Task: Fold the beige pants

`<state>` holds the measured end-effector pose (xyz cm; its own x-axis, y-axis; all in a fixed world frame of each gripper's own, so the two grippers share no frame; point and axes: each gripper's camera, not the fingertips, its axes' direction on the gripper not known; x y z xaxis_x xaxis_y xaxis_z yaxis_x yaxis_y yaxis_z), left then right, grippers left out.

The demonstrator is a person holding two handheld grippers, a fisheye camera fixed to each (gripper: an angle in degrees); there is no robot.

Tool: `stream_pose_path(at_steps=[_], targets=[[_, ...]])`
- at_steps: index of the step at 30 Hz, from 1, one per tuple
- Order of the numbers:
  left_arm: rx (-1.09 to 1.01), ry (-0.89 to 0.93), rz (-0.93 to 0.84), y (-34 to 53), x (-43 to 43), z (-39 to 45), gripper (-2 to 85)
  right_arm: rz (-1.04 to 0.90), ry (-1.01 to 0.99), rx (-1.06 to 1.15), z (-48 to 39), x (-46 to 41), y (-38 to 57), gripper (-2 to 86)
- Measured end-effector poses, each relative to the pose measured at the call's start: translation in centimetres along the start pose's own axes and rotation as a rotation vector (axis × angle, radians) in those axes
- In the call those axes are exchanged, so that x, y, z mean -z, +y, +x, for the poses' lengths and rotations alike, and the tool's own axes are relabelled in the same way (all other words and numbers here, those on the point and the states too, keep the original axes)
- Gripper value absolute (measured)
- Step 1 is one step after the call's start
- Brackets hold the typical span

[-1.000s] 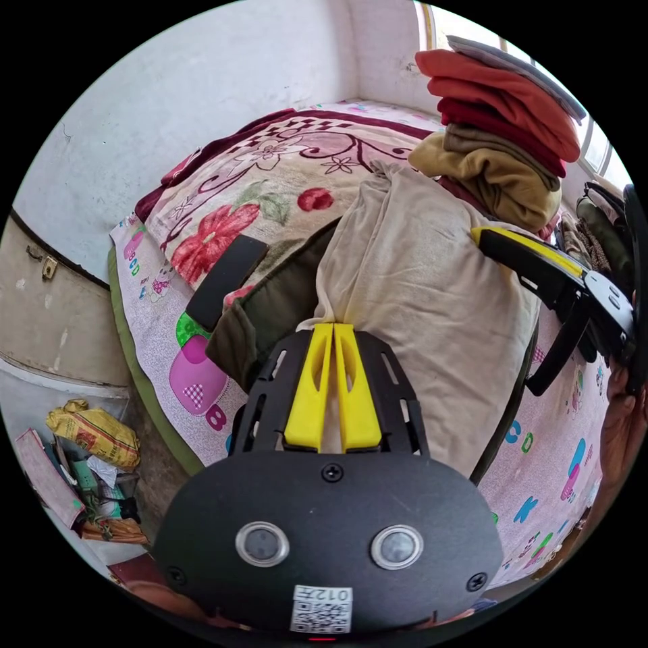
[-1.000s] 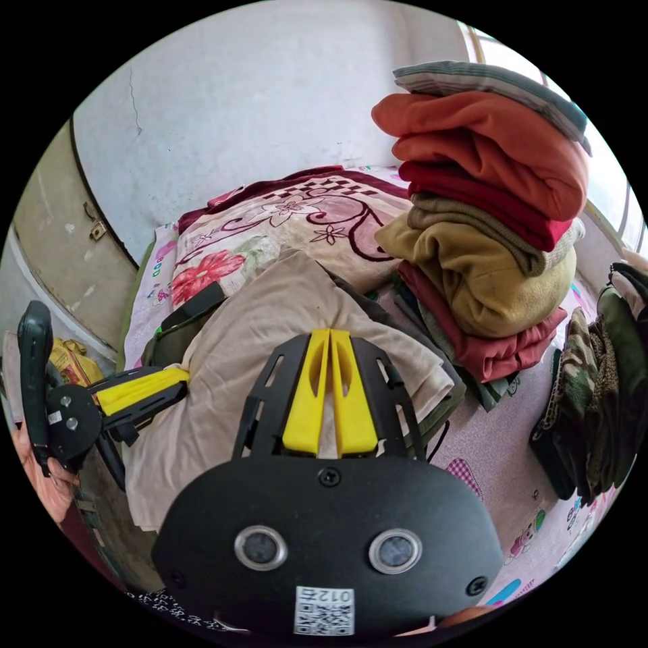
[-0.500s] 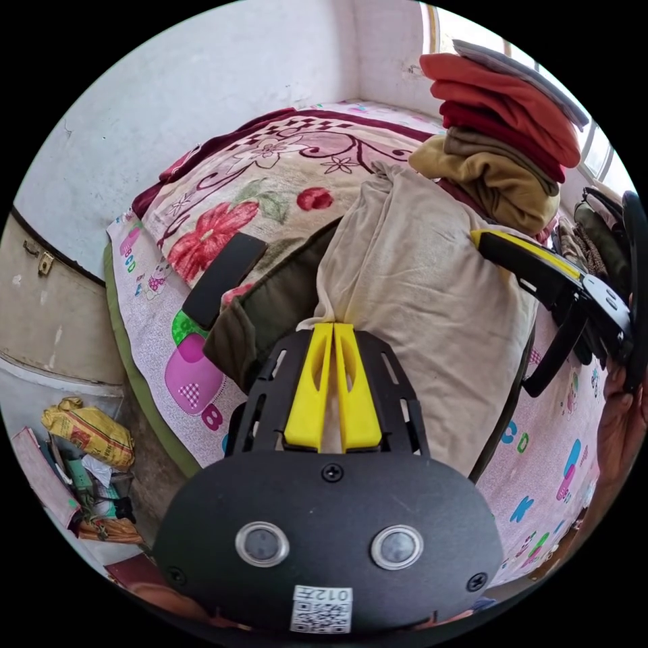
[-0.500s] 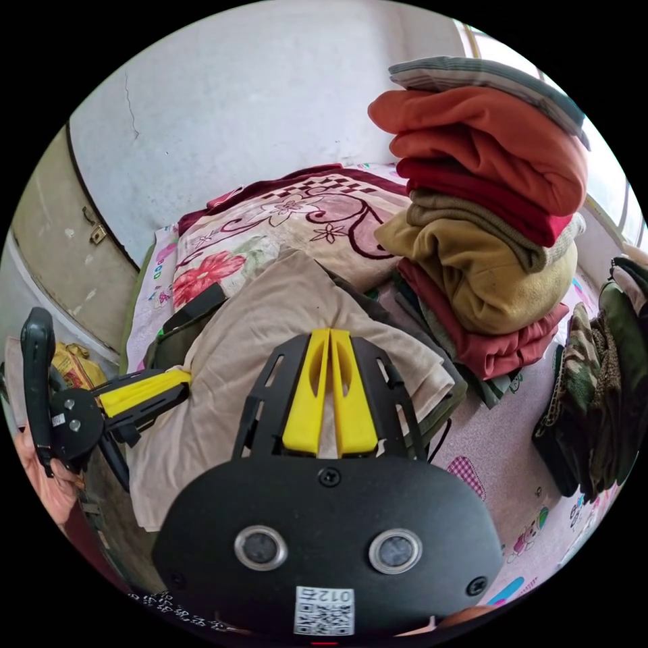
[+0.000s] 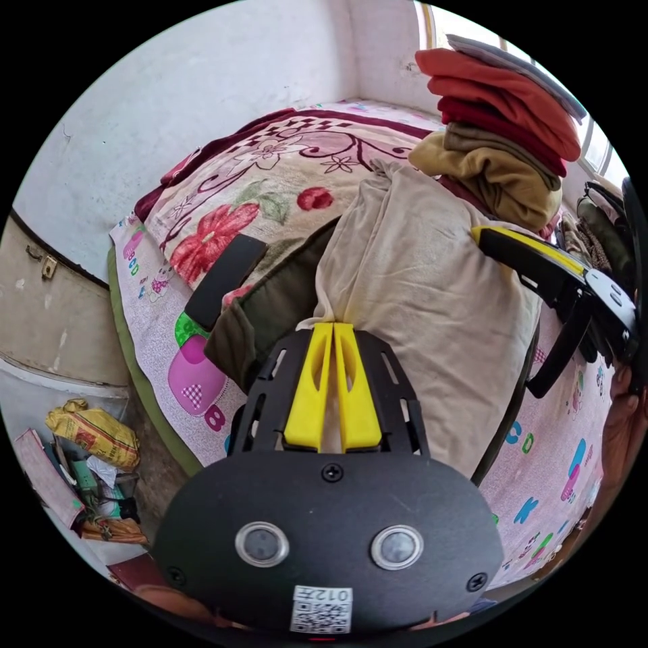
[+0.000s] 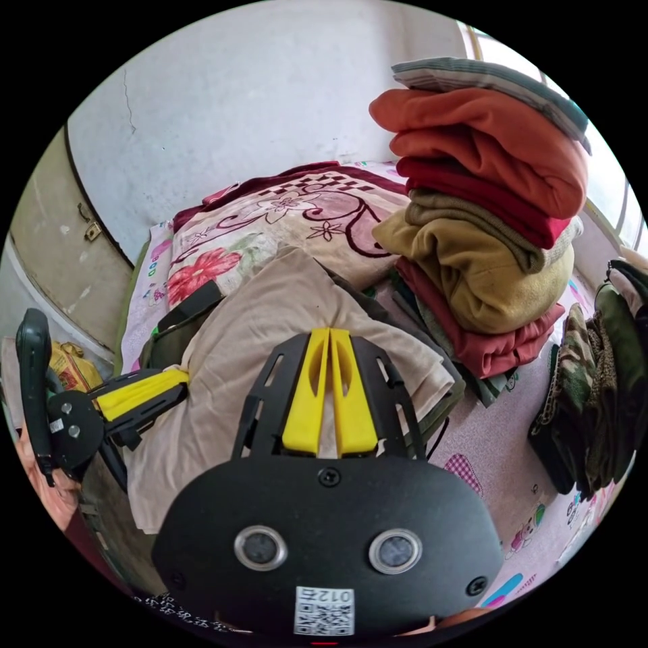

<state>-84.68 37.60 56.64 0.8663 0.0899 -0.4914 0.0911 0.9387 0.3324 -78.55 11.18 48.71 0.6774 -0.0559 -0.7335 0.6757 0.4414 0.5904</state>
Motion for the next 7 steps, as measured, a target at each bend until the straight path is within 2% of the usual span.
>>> stream_pose_path(at_steps=[7], targets=[[-0.009, -0.006, -0.003, -1.4, -0.2, -0.3, 0.4, 0.019, -0.050, -0.034, 1.9, -0.1, 0.4, 0.8]])
